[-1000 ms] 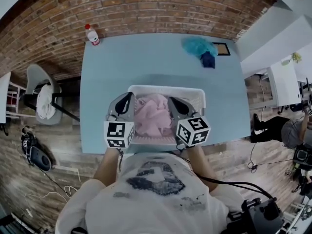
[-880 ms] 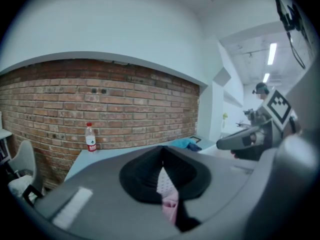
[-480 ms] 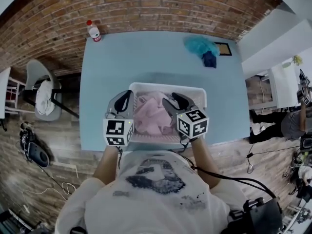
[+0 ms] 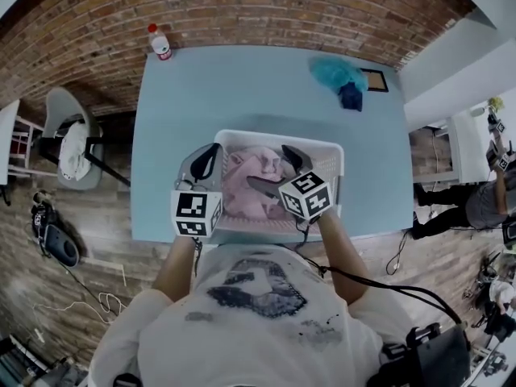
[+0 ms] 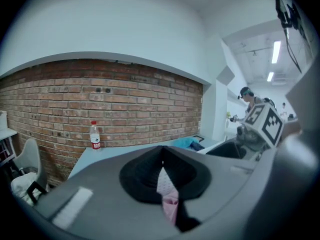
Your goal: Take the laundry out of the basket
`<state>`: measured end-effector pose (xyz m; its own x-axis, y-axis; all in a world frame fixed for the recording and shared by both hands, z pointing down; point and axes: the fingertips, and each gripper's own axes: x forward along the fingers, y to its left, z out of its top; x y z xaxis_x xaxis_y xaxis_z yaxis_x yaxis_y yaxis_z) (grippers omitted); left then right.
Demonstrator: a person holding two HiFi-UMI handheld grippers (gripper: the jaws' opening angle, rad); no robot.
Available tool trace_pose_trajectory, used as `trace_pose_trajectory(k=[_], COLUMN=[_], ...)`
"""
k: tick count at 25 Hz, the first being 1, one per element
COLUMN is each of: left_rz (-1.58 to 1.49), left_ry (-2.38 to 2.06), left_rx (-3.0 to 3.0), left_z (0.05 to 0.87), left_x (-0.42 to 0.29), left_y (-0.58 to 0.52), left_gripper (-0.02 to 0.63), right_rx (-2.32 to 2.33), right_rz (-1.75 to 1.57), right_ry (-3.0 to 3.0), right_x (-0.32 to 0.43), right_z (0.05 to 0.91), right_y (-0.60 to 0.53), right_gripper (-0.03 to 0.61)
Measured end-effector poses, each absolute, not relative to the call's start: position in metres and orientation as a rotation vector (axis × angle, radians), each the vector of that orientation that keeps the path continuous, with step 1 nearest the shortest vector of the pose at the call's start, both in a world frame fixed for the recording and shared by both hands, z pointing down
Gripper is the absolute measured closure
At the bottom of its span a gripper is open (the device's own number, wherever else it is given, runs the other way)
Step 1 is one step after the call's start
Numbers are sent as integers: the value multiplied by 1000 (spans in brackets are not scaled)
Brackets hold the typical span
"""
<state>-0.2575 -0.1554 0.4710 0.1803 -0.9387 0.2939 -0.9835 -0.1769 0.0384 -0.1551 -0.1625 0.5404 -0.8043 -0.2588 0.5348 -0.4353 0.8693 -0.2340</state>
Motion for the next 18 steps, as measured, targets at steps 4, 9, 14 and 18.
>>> trace_pose_trajectory(k=[4,9,14,18], left_rz=[299,299,298,293], left_ry=[-1870,-1898,-1922,-1943], left_rx=[2218,2186,2161,2148], left_z=[472,475,474,473], left_x=[-260,-267,-271,-274], left_y=[-153,-148,-143,-140], left_gripper=[623,623,623,623], right_rx=[360,234,85,-30], right_rz=[396,386,272,152], right_ry=[-2488,-2455,-2384,-2326], right_x=[-166,-176,-183,-191], right_z=[566,587,607,620], right_y=[-149,-142,-135,-129], right_gripper=[12,9,9,9])
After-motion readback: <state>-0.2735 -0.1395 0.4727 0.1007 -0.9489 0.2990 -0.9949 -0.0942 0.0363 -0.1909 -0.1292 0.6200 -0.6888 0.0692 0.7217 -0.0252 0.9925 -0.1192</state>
